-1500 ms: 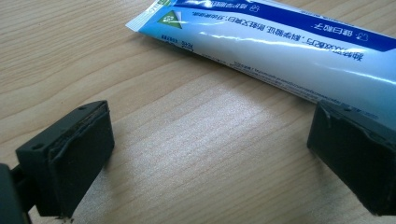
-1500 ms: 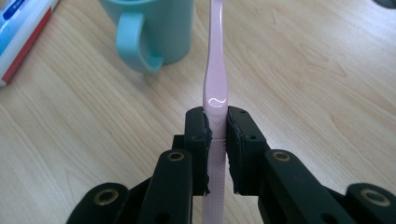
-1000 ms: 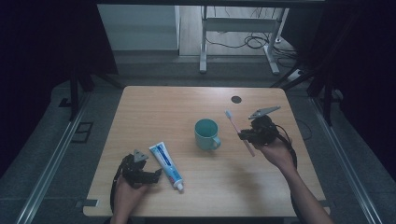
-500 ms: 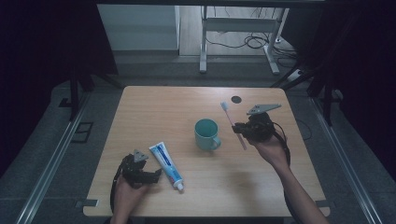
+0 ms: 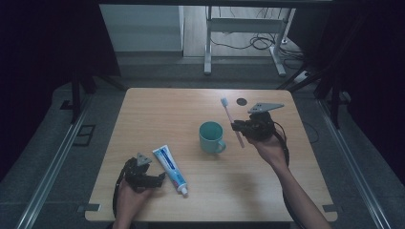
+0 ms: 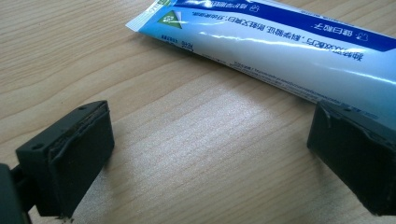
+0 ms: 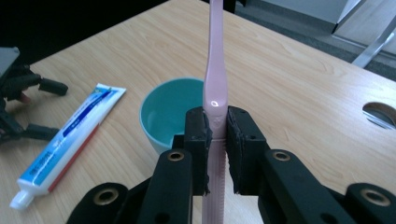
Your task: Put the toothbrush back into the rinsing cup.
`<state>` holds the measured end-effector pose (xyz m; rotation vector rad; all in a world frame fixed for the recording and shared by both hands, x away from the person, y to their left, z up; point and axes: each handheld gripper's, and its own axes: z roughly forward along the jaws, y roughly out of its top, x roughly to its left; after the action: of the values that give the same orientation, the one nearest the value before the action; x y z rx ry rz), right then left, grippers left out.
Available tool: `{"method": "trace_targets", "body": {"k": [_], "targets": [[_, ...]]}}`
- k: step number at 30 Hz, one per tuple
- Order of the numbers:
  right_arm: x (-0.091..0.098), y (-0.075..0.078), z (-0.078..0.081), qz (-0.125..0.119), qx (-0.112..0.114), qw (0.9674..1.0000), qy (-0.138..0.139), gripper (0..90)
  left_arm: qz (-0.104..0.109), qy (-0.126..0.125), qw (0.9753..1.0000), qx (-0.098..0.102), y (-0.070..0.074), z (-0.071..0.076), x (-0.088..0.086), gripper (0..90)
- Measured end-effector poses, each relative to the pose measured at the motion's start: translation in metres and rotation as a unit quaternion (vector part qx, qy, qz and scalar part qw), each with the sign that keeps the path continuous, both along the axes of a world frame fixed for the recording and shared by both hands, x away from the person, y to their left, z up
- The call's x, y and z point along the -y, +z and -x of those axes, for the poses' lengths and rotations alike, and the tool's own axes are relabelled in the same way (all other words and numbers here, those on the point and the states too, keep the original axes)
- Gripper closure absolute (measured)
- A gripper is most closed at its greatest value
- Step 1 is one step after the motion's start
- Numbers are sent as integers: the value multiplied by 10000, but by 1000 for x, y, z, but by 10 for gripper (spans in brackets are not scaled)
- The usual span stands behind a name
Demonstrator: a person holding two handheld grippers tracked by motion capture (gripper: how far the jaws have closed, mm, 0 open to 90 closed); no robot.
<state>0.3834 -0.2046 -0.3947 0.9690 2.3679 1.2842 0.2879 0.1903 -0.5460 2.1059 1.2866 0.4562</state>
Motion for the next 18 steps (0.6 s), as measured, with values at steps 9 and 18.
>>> {"method": "trace_targets", "body": {"k": [9, 18], "targets": [[-12, 3, -5, -162, 144, 9998, 7, 783, -2, -3, 10000, -1, 0, 0, 0, 6], [-20, 3, -8, -295, 201, 9994, 44, 783, -6, -2, 10000, -4, 0, 0, 0, 6]]}}
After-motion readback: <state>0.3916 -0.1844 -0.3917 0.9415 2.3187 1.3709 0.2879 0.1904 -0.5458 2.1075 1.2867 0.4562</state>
